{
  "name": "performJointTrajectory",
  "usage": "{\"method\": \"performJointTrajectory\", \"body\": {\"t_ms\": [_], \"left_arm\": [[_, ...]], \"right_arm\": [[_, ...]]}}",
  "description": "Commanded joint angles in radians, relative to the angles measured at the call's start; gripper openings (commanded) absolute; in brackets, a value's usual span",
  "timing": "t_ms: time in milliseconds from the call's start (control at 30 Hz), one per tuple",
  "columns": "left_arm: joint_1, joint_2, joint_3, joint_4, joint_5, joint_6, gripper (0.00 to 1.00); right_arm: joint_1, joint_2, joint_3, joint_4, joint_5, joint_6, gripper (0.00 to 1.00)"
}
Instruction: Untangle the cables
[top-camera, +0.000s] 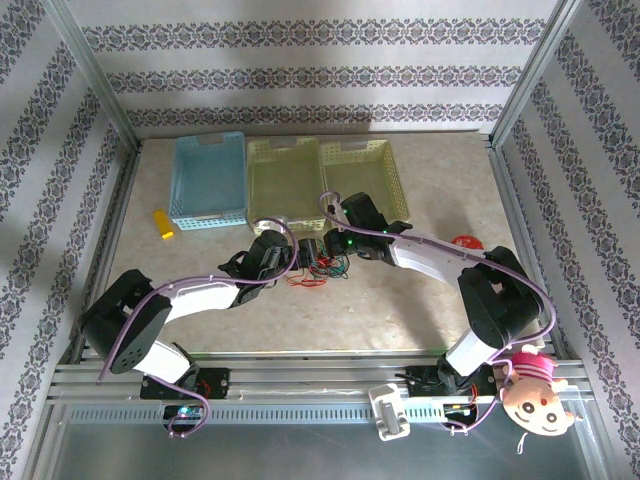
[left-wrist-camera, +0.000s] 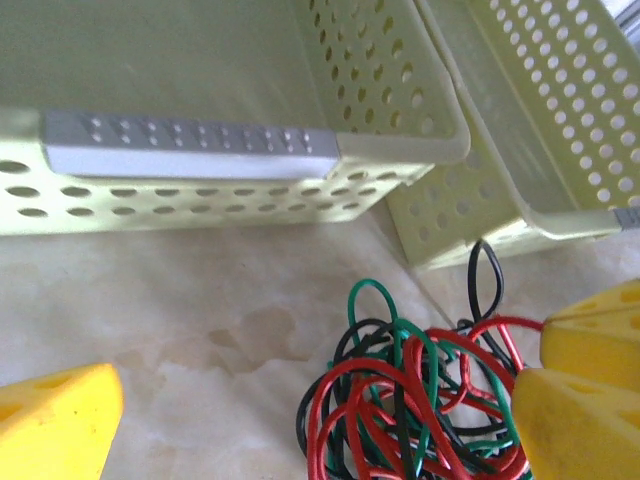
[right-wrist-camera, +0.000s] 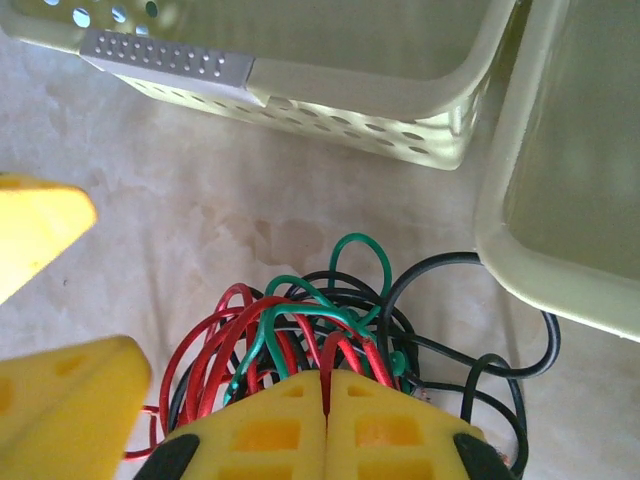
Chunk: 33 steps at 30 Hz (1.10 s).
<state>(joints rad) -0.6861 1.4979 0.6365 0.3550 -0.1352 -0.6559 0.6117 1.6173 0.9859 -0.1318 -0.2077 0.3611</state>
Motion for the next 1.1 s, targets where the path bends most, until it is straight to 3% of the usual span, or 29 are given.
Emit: {"method": "performJointTrajectory", "body": {"t_ms": [0,100,267,467,867,1067], "left_arm": [[-0.003,0.042,0.039,0.064,0.090,0.003,0.99],[-0.002,0.093,0.071,0.063,0.145,0.013,0.99],[0.000,0.147,0.090,0.061,0.141,-0.002,0.99],[0.000,0.177,0.103,0.052,0.148,0.001,0.92],[0.000,0.262,0.154,-0.038,0.142,0.057,0.91],[0.000,0.316,0.200,-0.086,0.152,0.079,0.80]], "right_arm": [[0.006,-0.075,-0.024,0.011,0.011,-0.018,0.00],[0.001,-0.140,-0.058,0.023,0.028,-0.024,0.00],[-0.017,-0.209,-0.094,0.027,0.028,-0.028,0.00],[-0.045,-0.247,-0.121,0.049,0.024,-0.013,0.00],[-0.077,-0.416,-0.161,0.141,0.076,0.101,0.00],[-0.096,-0.506,-0.160,0.178,0.074,0.156,0.00]]}}
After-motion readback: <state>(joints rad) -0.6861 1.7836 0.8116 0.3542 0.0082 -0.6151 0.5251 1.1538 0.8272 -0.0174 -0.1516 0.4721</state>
